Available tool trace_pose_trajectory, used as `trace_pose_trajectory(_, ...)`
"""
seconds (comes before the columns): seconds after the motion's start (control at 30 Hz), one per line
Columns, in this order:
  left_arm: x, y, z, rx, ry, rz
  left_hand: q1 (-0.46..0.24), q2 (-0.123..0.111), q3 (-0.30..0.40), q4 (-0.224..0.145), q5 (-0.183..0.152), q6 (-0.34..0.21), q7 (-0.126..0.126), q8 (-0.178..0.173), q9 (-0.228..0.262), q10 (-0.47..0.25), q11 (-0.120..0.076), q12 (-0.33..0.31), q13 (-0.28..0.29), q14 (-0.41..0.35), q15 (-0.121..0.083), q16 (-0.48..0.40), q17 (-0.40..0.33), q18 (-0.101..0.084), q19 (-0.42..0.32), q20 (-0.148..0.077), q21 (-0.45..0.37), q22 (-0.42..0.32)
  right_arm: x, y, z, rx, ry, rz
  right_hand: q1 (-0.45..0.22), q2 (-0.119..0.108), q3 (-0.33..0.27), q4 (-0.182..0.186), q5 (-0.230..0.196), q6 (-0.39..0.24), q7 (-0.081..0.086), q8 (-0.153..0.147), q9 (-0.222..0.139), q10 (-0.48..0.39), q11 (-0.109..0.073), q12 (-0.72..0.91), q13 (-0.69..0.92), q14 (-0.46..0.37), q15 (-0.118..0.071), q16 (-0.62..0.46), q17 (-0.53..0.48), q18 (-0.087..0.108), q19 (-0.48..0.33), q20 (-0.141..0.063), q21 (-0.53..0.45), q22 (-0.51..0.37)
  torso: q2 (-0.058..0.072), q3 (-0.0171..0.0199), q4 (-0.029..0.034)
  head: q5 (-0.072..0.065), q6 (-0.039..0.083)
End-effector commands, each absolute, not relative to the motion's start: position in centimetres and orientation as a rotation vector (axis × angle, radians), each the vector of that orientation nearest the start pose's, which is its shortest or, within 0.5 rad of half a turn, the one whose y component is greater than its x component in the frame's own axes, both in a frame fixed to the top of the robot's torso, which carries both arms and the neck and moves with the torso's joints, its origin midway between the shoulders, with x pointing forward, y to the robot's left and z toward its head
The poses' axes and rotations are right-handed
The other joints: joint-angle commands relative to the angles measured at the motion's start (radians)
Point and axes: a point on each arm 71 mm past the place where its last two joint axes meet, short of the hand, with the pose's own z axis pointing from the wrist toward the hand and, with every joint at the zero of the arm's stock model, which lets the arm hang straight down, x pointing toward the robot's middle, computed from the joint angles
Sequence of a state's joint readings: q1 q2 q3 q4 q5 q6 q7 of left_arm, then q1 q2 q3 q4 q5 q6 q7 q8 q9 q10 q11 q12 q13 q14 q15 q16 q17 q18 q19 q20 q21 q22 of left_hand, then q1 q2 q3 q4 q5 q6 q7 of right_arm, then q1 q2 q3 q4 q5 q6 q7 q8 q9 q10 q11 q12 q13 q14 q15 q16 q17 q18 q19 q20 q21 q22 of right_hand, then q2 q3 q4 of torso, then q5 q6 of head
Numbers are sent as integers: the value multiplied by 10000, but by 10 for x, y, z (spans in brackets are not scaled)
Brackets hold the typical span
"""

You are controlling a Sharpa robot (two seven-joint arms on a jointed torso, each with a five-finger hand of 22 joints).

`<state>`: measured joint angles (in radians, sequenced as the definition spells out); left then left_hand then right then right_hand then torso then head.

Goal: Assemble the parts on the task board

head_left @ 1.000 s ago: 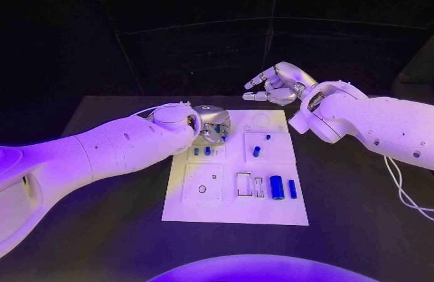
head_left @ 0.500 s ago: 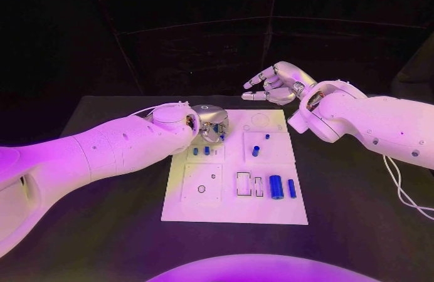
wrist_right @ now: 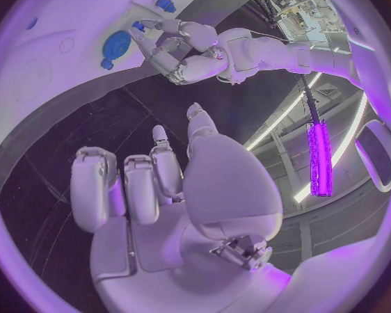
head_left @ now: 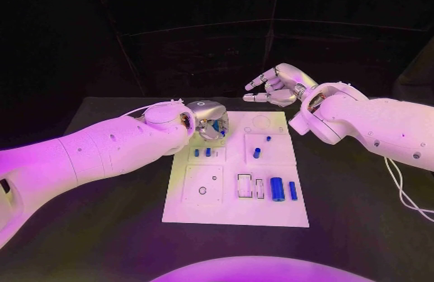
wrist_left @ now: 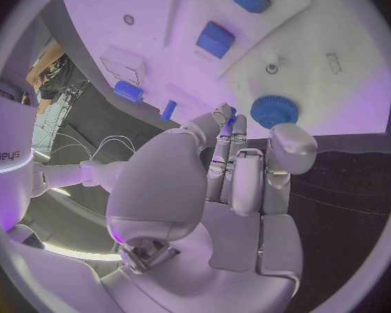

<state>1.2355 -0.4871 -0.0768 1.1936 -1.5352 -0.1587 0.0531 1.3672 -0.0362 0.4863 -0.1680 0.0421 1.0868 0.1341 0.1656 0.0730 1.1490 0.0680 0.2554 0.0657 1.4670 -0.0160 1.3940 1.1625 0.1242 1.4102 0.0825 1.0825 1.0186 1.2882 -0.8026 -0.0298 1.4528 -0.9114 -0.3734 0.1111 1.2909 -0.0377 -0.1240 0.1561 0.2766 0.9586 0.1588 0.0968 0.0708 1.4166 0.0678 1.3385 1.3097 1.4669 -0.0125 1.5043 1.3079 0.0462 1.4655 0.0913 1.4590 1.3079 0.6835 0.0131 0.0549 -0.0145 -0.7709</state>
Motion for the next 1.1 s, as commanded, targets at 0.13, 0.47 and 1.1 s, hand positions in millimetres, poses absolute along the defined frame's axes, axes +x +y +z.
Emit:
trace_pose_trajectory(0.13,525,111,-187,4305,16777,-7411,-112,-70,66,-15,56,65,28,-81,-17,100,-4,-95,9,195,-5,23,-30,-99,-5,-16,46,23,514,-201,-134,2402,15502,10259,56,54,-40,-7,54,-13,-73,31,4,-18,-23,9,660,739,10,-53,1313,45,-32,24,-40,165,-25,-9,81,14,6)
trace_pose_trajectory(0.47,525,138,-189,3944,17269,-7008,-244,-173,76,-19,55,93,21,-127,-24,162,-7,-187,11,196,-6,22,-54,-115,9,-12,135,133,515,-202,-134,2408,15511,10243,56,54,-40,-7,54,-13,-73,31,4,-18,-23,9,660,739,10,-53,1313,45,-32,24,-40,165,-14,-12,84,45,5)
trace_pose_trajectory(1.1,529,145,-207,3649,18045,-6864,-505,-320,-22,63,54,113,9,-204,-32,216,-8,-345,9,186,-3,5,-125,-120,0,-7,179,199,515,-201,-134,2389,15524,10263,76,72,-51,-16,50,-6,-75,38,5,-20,-25,6,656,738,9,-56,1308,46,-35,23,-45,157,-13,-5,62,90,-44)
